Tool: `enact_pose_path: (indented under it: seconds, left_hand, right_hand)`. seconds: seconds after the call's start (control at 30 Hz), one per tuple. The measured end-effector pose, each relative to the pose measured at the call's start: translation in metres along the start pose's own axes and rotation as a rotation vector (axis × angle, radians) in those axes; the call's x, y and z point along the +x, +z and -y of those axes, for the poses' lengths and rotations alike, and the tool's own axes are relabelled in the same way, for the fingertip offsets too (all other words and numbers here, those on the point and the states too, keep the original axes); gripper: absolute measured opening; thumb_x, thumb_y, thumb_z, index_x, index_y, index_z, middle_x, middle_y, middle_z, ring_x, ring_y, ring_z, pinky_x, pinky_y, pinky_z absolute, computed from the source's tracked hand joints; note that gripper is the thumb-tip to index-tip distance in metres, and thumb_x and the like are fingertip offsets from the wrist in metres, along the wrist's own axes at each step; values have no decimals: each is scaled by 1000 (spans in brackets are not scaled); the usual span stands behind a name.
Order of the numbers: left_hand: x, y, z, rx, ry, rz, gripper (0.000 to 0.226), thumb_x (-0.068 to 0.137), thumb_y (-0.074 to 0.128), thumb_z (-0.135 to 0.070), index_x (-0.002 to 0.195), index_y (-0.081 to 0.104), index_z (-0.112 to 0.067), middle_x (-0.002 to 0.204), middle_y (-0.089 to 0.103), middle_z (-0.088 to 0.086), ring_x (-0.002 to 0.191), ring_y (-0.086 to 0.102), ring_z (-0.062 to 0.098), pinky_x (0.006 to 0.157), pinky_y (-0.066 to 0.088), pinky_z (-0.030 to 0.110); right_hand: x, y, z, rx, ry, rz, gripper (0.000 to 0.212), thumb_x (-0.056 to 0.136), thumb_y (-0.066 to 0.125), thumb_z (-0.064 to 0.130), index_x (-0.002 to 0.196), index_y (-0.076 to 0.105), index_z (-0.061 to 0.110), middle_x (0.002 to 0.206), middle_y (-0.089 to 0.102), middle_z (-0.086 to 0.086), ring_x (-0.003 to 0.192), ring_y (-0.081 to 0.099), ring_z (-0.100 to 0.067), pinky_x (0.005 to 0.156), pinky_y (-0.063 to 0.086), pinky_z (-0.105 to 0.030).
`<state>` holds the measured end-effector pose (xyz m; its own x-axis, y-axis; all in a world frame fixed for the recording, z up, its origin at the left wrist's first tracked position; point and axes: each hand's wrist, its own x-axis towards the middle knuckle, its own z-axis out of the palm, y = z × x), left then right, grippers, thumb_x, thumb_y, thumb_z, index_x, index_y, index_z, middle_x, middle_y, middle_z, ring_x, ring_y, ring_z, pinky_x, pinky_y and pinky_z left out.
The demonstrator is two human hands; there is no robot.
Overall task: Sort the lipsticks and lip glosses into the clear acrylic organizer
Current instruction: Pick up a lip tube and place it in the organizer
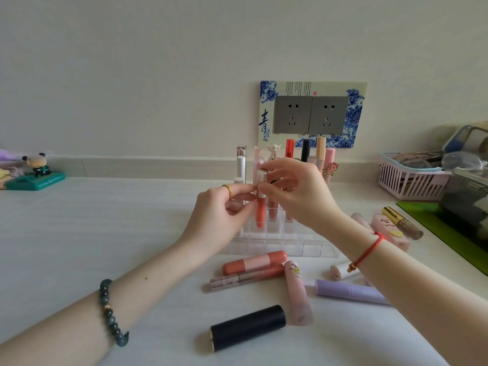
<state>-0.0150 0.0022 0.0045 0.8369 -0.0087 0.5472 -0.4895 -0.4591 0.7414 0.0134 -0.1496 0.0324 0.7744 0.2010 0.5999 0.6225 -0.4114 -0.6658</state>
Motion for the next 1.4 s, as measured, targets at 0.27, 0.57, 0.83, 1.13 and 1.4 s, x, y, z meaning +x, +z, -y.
enact_pose_path:
  seconds: [0.27, 0.57, 0.83, 1.13, 1.4]
  left_hand:
    - [-3, 1, 4, 82, 11, -9, 24, 80, 65, -17, 104, 68, -19, 78, 67, -18, 69, 65, -2, 66, 46, 4]
    - [-3, 2, 5, 126, 28, -12, 27, 80, 65, -17, 107, 67, -19, 79, 69, -12, 68, 65, -2, 70, 48, 8]
    - [-3, 2, 4, 124, 19, -15, 29, 80, 66, -17, 109, 66, -15, 84, 69, -9, 71, 66, -2, 70, 48, 6]
    - [-2, -2, 1, 163, 41, -21, 27, 81, 66, -17, 107, 67, -15, 83, 71, -7, 65, 67, 2, 71, 51, 13]
    - [-3, -5, -14, 124, 105, -24, 7, 79, 67, -18, 83, 68, -24, 69, 66, -7, 58, 65, 7, 62, 50, 12]
  right_hand:
    - [-3, 7, -7, -20, 12, 4, 27, 76, 71, 13, 102, 64, 16, 77, 63, 10, 70, 65, -8, 71, 55, -21]
    - [-5, 7, -10, -49, 18, 27, 36, 75, 72, 15, 109, 60, 16, 87, 68, -3, 76, 66, -11, 77, 55, -27]
    - [-6, 9, -13, -53, 21, 64, 39, 75, 72, 11, 111, 57, 14, 85, 69, -2, 74, 67, -8, 73, 56, -24]
    - [-7, 6, -13, -74, 31, 110, 39, 73, 73, 13, 109, 58, 15, 79, 68, 4, 72, 67, -6, 69, 57, -21]
    - [-9, -31, 0, -85, 62, 69, 42, 71, 75, 18, 110, 59, 19, 86, 70, 3, 74, 67, -4, 72, 55, -17]
